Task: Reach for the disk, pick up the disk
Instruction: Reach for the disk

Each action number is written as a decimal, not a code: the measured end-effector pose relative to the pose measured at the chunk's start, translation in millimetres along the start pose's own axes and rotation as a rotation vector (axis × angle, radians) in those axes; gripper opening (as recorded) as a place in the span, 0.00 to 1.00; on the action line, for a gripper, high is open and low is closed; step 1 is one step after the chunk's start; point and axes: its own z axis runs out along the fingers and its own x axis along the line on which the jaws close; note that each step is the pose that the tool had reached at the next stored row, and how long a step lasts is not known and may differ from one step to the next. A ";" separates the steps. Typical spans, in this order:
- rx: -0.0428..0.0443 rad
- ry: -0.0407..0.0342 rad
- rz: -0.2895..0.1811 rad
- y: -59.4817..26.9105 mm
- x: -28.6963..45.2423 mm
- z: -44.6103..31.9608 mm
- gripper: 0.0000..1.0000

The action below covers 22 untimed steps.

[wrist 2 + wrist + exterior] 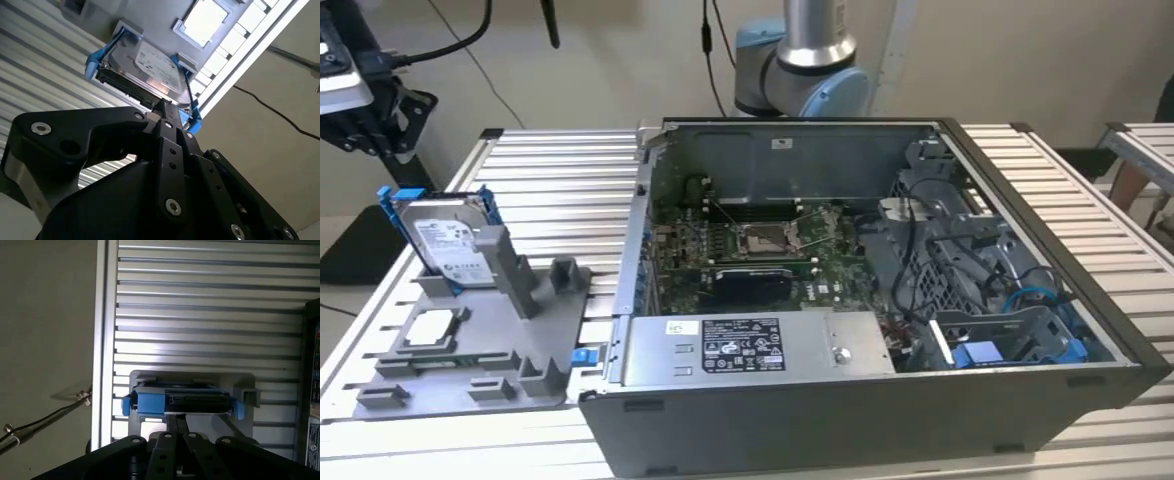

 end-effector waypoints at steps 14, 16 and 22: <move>0.0000 0.0003 -0.014 5.9 14.4 0.3 0.00; 0.0000 0.0003 -0.016 5.9 14.4 0.3 0.00; 0.0000 0.0040 -0.110 5.9 14.4 0.2 0.00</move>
